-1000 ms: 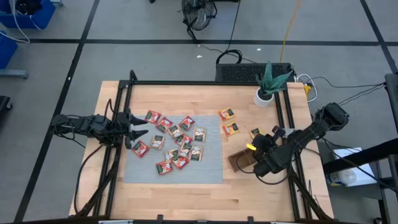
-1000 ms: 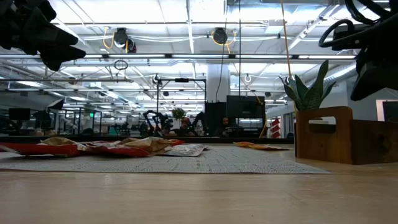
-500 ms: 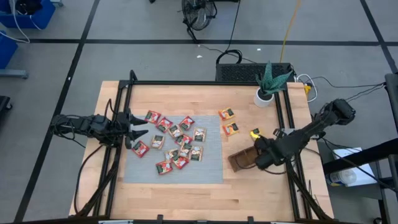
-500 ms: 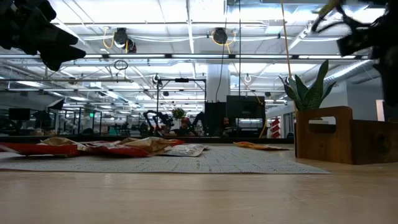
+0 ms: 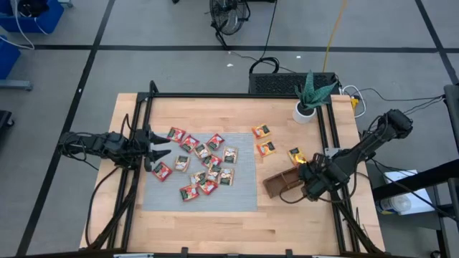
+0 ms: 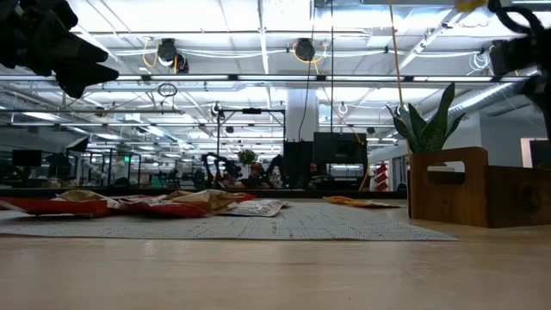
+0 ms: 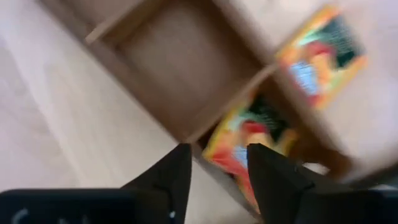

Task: Pick & Place Tea
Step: Adjust the yellow tea bag in the right section of the wooden organizer

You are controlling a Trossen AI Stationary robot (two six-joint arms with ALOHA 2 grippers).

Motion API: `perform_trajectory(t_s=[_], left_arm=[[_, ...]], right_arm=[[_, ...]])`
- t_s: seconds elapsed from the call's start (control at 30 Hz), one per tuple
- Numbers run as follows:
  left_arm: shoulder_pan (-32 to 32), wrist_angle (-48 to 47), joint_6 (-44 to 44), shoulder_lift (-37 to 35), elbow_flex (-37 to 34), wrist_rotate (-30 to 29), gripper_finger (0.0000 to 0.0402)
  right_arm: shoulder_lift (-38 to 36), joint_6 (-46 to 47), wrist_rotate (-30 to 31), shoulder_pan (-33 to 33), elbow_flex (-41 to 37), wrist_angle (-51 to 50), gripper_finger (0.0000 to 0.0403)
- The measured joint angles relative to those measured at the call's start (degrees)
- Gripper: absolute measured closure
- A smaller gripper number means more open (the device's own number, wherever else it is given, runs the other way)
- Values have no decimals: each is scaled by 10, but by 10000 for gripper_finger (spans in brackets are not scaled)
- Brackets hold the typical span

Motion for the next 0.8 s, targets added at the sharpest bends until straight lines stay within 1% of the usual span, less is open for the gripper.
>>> perform_trajectory(t_s=[0.1,0.17,0.3,0.47,0.6,0.7,0.8], left_arm=[[0,0,0,0,0,0,178],[0,0,0,0,0,0,178],[0,0,0,0,0,0,178],[0,0,0,0,0,0,178],[0,0,0,0,0,0,179],[0,0,0,0,0,0,178],[0,0,0,0,0,0,178]], right_arm=[[0,-8,-19,-1,-29,36,244],[0,-8,-20,-2,-36,41,242],[0,-8,-19,-2,-37,41,251],[0,-8,-22,-2,-37,43,293],[0,-12,-22,-2,-37,45,345],[0,-25,-36,-2,-37,56,386],[-1,-24,-47,-2,-36,69,392]])
